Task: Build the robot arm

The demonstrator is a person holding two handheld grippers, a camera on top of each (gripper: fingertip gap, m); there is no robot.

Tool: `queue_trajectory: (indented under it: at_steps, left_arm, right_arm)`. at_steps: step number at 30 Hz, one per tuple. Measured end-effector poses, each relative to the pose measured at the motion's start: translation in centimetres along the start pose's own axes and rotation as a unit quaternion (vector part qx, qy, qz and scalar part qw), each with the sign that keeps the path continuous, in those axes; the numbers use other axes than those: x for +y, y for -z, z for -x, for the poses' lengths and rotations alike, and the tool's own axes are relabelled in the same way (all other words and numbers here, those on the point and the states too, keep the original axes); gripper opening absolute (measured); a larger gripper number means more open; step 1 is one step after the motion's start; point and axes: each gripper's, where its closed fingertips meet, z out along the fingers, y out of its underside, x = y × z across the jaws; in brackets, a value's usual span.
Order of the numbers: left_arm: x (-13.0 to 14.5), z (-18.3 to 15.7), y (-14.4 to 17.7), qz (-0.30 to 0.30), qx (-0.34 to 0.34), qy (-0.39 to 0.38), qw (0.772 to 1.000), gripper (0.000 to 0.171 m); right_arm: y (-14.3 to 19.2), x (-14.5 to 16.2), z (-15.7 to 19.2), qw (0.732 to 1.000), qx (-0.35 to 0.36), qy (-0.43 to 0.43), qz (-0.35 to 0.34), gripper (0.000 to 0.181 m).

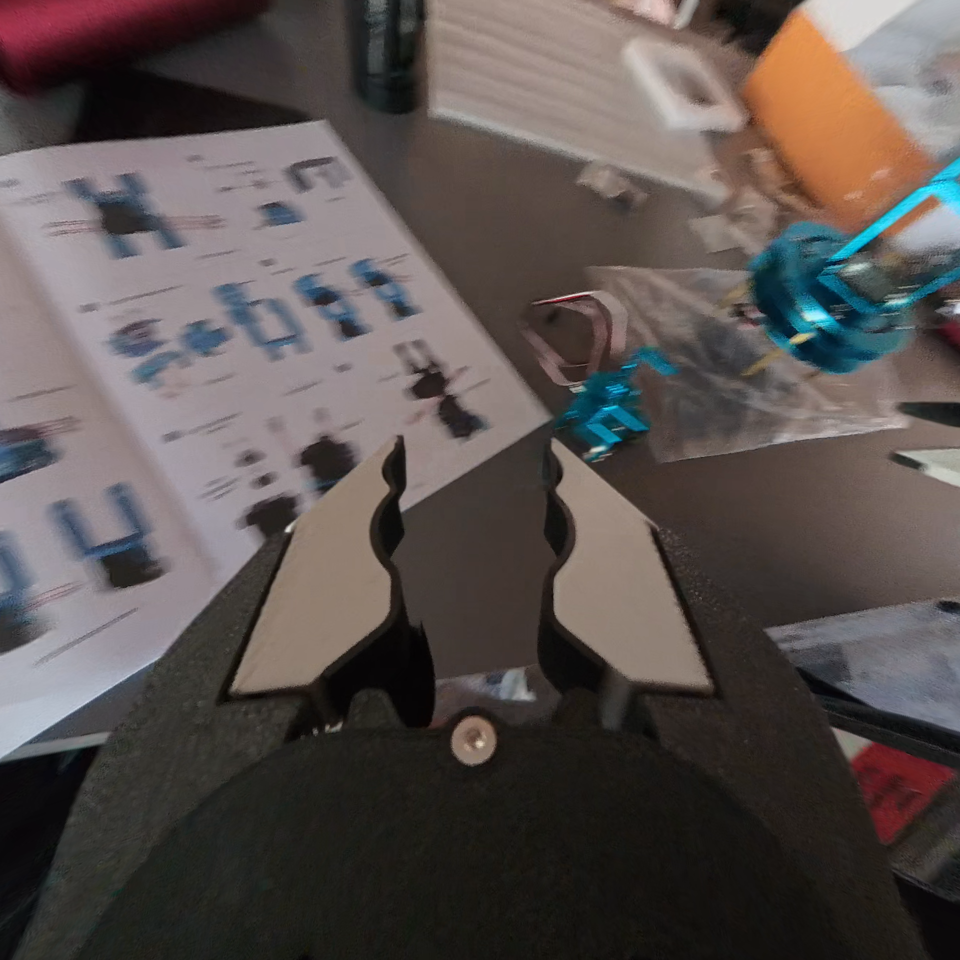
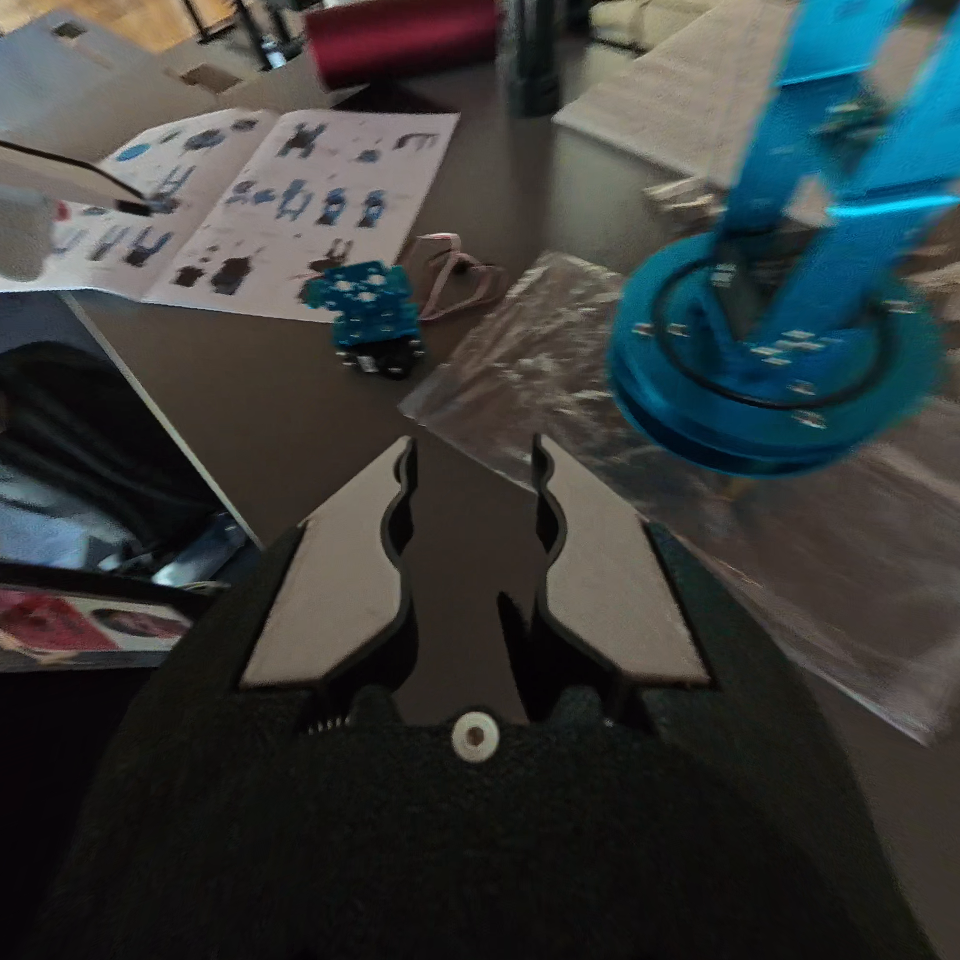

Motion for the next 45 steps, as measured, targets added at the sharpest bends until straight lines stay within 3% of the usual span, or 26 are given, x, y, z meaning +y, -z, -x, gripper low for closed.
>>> queue_trajectory:
  at_steps: [3, 6, 11, 17, 21, 24, 27, 29, 33, 36, 38, 42, 45]
  left_arm:
    - [1.6, 6.0, 1.2, 0.053, -0.068, 0.026, 0.996, 0.060]
    - [2.4, 8.9, 2.2, 0.071, -0.069, 0.069, 0.993, 0.064]
    - [1.1, 9.0, 0.6, 0.058, -0.030, 0.096, 0.993, 0.066]
    - [-0.7, 6.2, -3.8, 0.071, 0.006, 0.055, 0.996, 0.069]
    - [1.4, 12.2, -2.8, 0.102, -0.123, 0.015, 0.987, 0.072]
    - [4.0, 16.0, -0.8, 0.128, -0.167, 0.020, 0.978, 0.069]
    - [5.0, 17.0, 0.2, 0.132, -0.160, 0.027, 0.978, 0.067]
    - [5.1, 17.3, 0.2, 0.135, -0.160, 0.028, 0.977, 0.067]
    - [4.8, 18.6, -0.4, 0.140, -0.167, -0.010, 0.976, 0.068]
    - [4.2, 19.3, -0.8, 0.139, -0.154, -0.018, 0.978, 0.069]
    - [3.9, 19.9, -1.0, 0.145, -0.143, -0.034, 0.979, 0.069]
    - [3.2, 21.1, -1.2, 0.159, -0.128, -0.050, 0.978, 0.073]
    - [1.4, 20.8, -1.2, 0.143, -0.151, -0.042, 0.977, 0.069]
  right_arm:
    - [-3.1, -0.9, 3.7, 0.998, -0.061, -0.019, 0.028, 0.051]
    - [-6.0, -1.7, 6.3, 0.994, -0.091, -0.017, 0.050, 0.056]
    - [-10.2, -2.4, 7.7, 0.995, -0.067, -0.025, 0.064, 0.062]
    - [-11.6, -3.1, 7.2, 0.998, 0.006, -0.020, 0.054, 0.064]
    - [-12.5, -3.7, 7.7, 0.997, -0.007, 0.010, 0.076, 0.066]
    - [-13.2, -7.0, 6.9, 0.992, 0.008, 0.100, 0.081, 0.060]
    - [-14.3, -10.3, 7.2, 0.988, -0.032, 0.124, 0.092, 0.061]
    - [-15.8, -11.6, 10.1, 0.982, -0.132, 0.093, 0.097, 0.055]
    - [-20.9, -9.0, 11.0, 0.934, -0.172, 0.209, 0.232, 0.055]
    - [-24.2, -7.8, 12.1, 0.910, -0.229, 0.214, 0.271, 0.052]
    - [-26.2, -6.5, 11.3, 0.892, -0.222, 0.246, 0.306, 0.053]
    - [-27.5, -5.8, 10.3, 0.879, -0.210, 0.267, 0.334, 0.044]
    - [-26.3, -4.9, 10.9, 0.868, -0.210, 0.269, 0.361, 0.055]
